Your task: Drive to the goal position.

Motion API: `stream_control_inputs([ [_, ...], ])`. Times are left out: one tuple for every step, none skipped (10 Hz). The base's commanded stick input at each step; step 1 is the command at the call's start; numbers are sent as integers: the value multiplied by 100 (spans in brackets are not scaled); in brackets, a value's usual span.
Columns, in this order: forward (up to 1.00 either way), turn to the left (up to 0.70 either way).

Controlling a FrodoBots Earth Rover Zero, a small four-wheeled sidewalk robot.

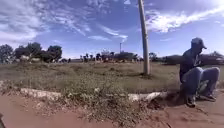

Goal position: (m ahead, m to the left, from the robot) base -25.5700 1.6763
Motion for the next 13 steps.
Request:
stream_control_inputs([
  [0,0],
  [0,0],
  [0,0],
  [0,0],
  [0,-13],
  [0,-49],
  [0,-70],
  [0,-70],
  [0,-70],
  [0,-70],
  [0,-70],
  [0,-70],
  [0,-70],
])
